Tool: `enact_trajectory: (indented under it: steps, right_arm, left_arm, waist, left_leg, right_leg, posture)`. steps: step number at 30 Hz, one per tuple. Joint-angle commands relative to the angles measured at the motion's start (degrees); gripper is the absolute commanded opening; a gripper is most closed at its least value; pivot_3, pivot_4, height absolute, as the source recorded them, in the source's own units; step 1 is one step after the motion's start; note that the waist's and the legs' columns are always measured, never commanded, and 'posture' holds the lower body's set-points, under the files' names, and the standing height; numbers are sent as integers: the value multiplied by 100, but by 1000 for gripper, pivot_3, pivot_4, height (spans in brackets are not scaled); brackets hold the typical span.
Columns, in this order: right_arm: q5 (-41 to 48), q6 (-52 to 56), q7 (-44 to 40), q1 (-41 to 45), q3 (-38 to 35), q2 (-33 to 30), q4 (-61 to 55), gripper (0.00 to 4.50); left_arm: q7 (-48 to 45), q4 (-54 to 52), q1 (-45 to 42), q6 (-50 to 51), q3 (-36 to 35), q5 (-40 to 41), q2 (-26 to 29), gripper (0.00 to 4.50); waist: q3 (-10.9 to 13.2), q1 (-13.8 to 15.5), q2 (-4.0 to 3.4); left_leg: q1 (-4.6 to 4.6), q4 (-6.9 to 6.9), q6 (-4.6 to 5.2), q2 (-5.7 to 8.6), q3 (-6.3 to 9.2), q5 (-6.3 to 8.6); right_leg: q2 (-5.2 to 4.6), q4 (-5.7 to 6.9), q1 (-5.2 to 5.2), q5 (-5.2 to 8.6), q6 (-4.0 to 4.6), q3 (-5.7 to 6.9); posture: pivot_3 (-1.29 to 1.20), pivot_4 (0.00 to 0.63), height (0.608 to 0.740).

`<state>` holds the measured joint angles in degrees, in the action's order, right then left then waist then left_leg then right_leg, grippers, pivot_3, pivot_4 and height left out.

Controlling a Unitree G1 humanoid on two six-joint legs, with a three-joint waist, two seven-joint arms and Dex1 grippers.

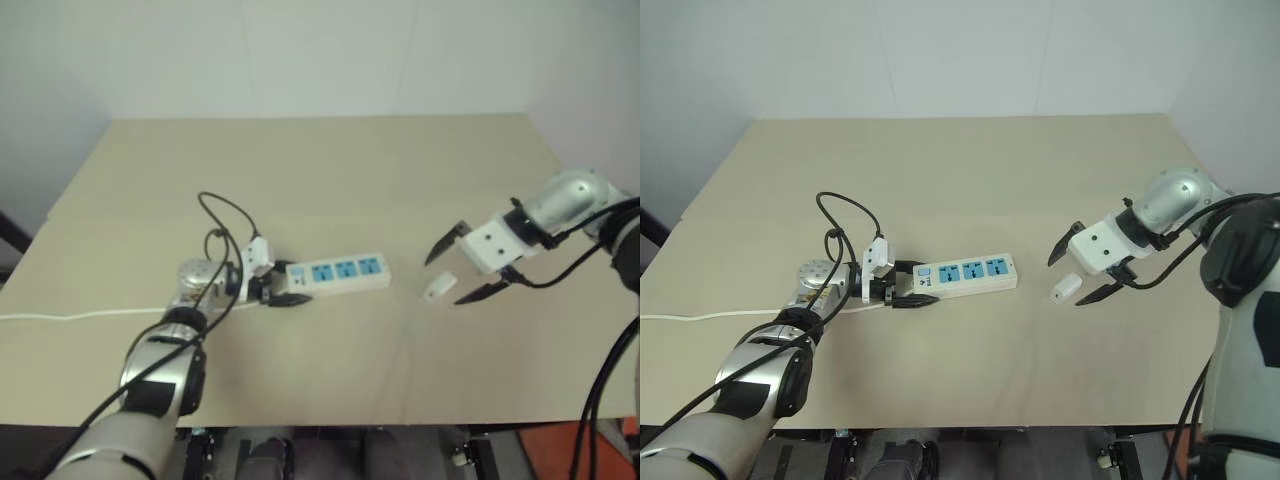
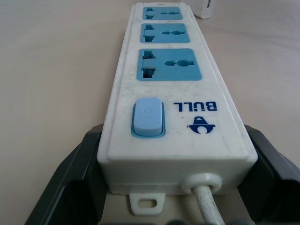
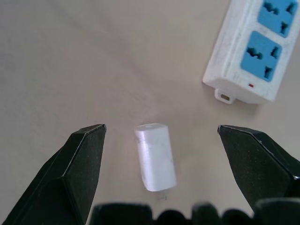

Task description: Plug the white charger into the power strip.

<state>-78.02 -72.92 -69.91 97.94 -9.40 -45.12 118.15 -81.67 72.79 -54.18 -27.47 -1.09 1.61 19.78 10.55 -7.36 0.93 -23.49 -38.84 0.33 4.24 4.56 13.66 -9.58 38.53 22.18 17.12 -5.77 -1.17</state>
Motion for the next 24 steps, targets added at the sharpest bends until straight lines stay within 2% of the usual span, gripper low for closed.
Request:
enact_trajectory:
  steps: [1,6,24]
  right_arm:
    - [-27,-339,441,-80,164,207,185,4500]
    - [-196,-604,1243,-141,643,591,185,4500]
    - [-681,-1036,3397,-68,2758,1260,185,4500]
  left_arm:
    - [-93,-69,15,22,50,-52,-8,3292]
    - [-107,-64,-11,41,88,-87,-17,3292]
    - [-56,-72,19,17,102,-93,5,3292]
  waist:
    - [0,-10,0]
    - [-2,-37,3]
    - [-6,-143,3]
  left_leg:
    - [2,-2,-1,-1,0,0]
    - [4,-7,-6,-1,7,-3]
    - [14,-13,-12,-1,20,-7]
  right_leg:
    - [0,3,0,0,0,0]
    - [0,15,2,0,0,-1]
    - [0,44,8,0,0,-1]
  posture:
    - [0,150,740]
    - [0,150,740]
    - [0,150,740]
